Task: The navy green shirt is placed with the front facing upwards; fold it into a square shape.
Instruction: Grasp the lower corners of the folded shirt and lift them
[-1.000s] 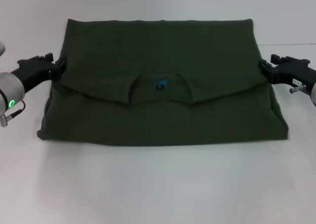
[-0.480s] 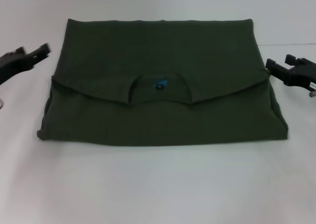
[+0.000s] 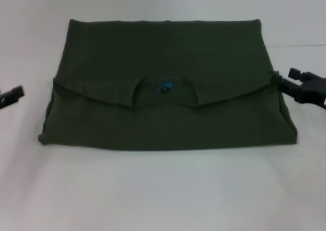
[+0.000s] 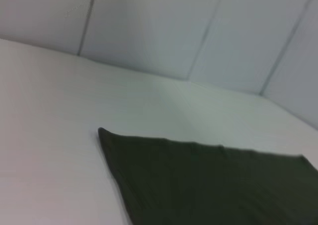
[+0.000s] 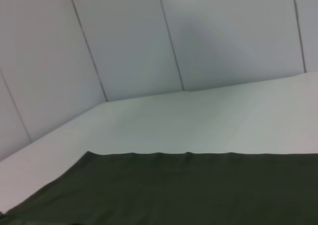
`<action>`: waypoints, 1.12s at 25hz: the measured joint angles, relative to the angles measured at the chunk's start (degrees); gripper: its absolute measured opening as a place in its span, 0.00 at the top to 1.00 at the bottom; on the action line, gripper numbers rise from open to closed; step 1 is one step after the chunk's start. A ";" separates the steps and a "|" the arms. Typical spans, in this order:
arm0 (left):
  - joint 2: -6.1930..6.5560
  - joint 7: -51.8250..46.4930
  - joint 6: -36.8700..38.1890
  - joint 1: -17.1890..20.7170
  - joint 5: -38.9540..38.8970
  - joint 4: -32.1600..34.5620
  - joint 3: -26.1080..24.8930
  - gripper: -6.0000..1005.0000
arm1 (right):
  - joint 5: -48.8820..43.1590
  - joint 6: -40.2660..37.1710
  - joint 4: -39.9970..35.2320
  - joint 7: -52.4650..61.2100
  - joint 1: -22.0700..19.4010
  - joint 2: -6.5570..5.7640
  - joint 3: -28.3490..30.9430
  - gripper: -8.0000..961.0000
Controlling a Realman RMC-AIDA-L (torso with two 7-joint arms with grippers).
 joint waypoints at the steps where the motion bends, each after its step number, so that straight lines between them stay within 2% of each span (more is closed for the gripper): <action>1: -0.26 0.00 1.27 0.67 0.54 1.63 0.13 0.18 | 0.01 -0.36 0.10 0.01 -0.06 0.01 0.00 0.30; 3: -0.72 -0.07 3.80 1.52 2.83 5.35 0.39 0.17 | 0.02 -0.83 0.37 0.06 -0.08 0.01 -0.01 0.30; 6: -0.53 -0.04 5.05 0.89 8.38 7.30 2.70 0.17 | 0.00 -1.02 0.62 0.23 0.12 0.00 -0.44 0.30; 9: -0.62 0.38 3.90 -0.30 13.95 7.12 7.53 0.17 | 0.00 -1.04 0.76 0.33 0.38 0.10 -1.26 0.30; 15: -1.92 0.37 -1.40 -0.80 16.35 5.05 15.14 0.18 | 0.03 -1.06 1.78 0.36 0.57 0.16 -1.37 0.30; 28: -1.51 0.83 -4.53 -2.62 16.44 0.71 16.56 0.25 | -0.12 -1.07 2.21 0.61 0.27 0.14 -1.45 0.31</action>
